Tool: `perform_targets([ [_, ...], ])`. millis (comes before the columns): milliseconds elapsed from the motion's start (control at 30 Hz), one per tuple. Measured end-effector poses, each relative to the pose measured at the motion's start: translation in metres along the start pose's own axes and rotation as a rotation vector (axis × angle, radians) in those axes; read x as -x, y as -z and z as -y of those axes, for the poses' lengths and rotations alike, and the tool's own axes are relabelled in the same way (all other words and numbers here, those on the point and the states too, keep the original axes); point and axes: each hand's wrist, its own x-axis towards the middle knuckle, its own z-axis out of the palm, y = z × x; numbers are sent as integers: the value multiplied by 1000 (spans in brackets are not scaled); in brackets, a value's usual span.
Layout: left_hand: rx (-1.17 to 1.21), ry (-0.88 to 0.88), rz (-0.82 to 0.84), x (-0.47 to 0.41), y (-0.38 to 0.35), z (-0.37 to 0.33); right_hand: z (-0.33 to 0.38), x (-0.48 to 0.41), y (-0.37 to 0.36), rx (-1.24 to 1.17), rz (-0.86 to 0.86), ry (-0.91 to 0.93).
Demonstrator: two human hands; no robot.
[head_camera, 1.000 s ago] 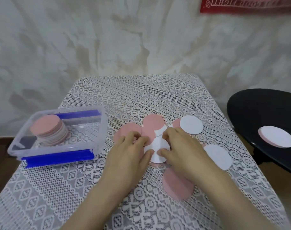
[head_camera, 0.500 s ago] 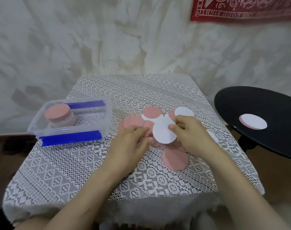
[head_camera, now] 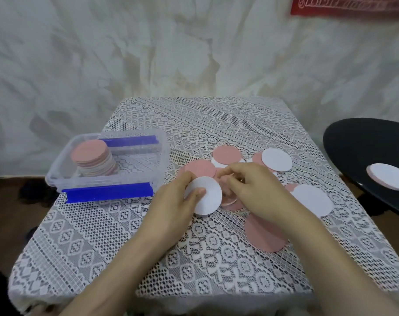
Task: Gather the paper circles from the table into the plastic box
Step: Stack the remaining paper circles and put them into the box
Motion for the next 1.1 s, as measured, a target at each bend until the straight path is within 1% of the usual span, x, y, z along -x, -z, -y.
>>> perform_targets([
  [67, -19, -1, -3, -3, 0, 1, 1, -7, 0, 210, -52, -11],
  [100, -35, -3, -4, -4, -1, 2, 2, -10, 0, 292, -52, -15],
  [133, -51, -5, -2, -4, -1, 1, 3, -13, 0, 360, -32, -21],
  [200, -68, -4, 3, -6, -2, 1, 4, -17, 0, 417, 12, -48],
  [267, -81, 0, 11, -9, -2, 0, 3, -20, 1, 397, 39, -67],
  [367, -107, -1, 6, -10, -3, -1, 3, -22, 3, 332, 35, -73],
  [567, -94, 16, -8, -8, -3, -7, -1, -21, 7, 235, -90, -59],
  [733, -86, 39, -7, -6, -3, -11, -10, -14, 13, 242, -146, -52],
  [867, -86, 46, -10, -2, -3, -12, -14, -3, 18, 108, -202, -37],
  [967, -76, 47, -9, 2, -3, -13, -12, 7, 19, -26, -167, 10],
  [1100, -6, 28, 25, 9, -2, -16, -9, 22, 13, -65, -68, 30],
])
